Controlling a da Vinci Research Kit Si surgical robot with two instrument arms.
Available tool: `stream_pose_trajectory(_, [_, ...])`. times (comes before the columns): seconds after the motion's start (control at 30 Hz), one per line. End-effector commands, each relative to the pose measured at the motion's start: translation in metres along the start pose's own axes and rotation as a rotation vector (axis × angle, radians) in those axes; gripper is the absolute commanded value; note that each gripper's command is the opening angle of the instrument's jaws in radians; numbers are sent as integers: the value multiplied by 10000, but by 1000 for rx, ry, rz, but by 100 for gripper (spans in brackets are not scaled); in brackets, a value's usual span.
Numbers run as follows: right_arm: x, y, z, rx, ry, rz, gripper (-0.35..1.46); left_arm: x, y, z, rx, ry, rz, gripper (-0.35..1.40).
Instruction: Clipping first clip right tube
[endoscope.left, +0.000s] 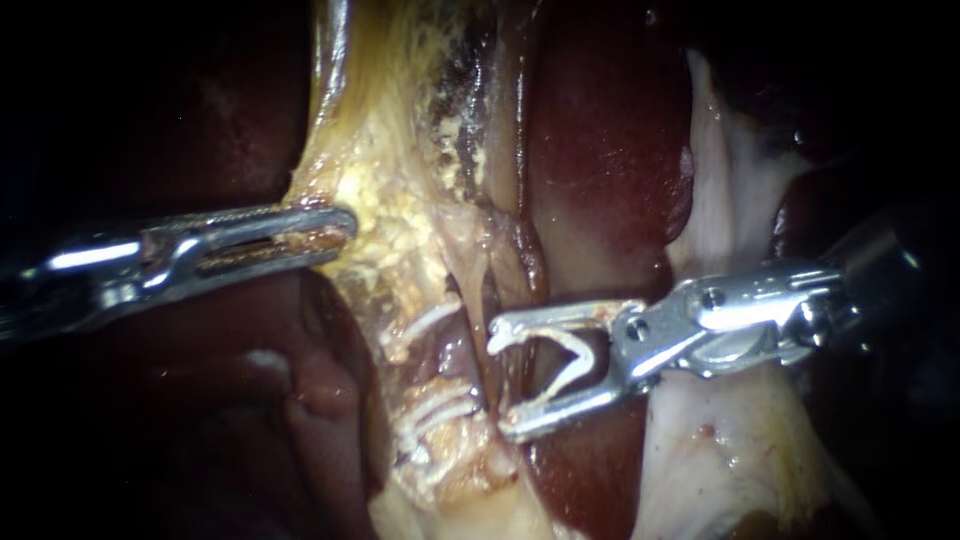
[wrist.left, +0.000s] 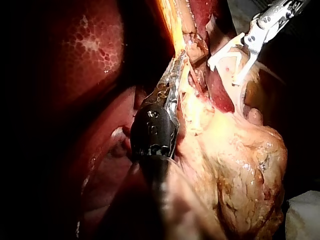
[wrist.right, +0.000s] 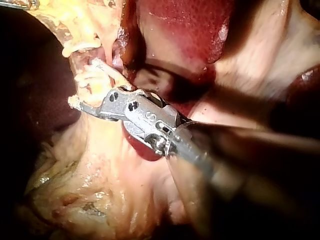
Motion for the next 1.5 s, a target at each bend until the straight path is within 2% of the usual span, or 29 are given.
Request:
stream_pose_trajectory(0.03, [-1,2,0,-5,-6,5,58,0,-1,-1,0,0,1,-35])
stream_pose_trajectory(0.33, [-15,16,6,-54,-62,39,57,0,-3,-2,0,-3,0,-35])
stream_pose_trajectory(0.53, [-26,22,19,-62,-74,57,57,0,-3,-2,0,-3,0,-35])
stream_pose_trajectory(0.9, [-34,28,42,-78,-106,64,57,0,-3,-2,0,-3,0,-35])
stream_pose_trajectory(1.33, [-45,38,53,-89,-121,73,57,0,-5,-4,-2,-3,0,-35])
stream_pose_trajectory(1.47, [-49,40,56,-94,-120,77,58,0,-6,-4,-2,-3,0,-35])
stream_pose_trajectory(1.5, [-49,39,56,-89,-106,76,58,0,-6,-4,-1,-3,0,-35])
